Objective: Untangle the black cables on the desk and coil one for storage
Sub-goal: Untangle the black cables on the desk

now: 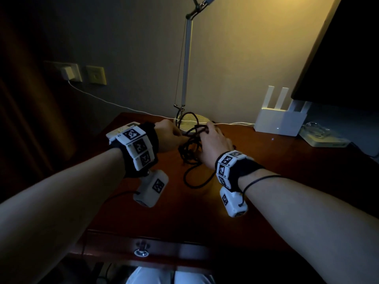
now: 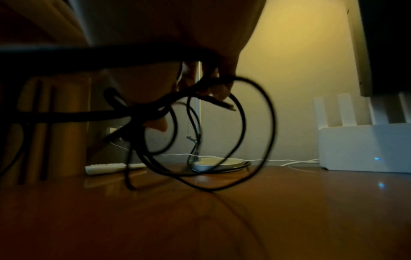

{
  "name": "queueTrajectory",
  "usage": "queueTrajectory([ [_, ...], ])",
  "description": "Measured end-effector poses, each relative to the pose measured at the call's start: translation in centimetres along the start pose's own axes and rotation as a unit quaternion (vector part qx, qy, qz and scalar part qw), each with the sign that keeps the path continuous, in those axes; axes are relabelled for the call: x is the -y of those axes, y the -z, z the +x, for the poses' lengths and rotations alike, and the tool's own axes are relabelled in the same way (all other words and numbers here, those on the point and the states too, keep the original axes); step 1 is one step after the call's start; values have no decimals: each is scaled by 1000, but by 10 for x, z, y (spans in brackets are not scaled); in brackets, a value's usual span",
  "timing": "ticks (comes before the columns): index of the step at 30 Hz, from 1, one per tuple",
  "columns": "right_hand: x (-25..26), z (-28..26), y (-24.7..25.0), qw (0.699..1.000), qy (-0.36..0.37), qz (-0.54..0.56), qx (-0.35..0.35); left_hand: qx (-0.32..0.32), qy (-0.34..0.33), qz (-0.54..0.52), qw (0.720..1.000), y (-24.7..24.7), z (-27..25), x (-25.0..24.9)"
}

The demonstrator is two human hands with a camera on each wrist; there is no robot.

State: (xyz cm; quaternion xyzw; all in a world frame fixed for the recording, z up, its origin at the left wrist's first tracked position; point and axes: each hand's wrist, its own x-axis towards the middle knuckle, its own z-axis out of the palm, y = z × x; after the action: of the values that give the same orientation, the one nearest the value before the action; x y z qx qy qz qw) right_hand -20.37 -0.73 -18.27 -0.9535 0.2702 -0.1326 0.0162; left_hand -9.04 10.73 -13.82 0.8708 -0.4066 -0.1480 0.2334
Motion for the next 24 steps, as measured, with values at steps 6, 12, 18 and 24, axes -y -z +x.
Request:
queueTrajectory([
  [6,-15,5,-9,998,-19,-37,37,-1,-38,-54,998,17,-4,8],
  [12,-17,13,15,968,-73,237,41,-24,-29,-65,997,11,-4,13],
  [18,13,8,48,974,-1,226,-23,-53,-9,-53,997,5,1,6],
  [24,30,5,19,982,-22,189,-24,-69,-25,-93,993,4,-4,-1],
])
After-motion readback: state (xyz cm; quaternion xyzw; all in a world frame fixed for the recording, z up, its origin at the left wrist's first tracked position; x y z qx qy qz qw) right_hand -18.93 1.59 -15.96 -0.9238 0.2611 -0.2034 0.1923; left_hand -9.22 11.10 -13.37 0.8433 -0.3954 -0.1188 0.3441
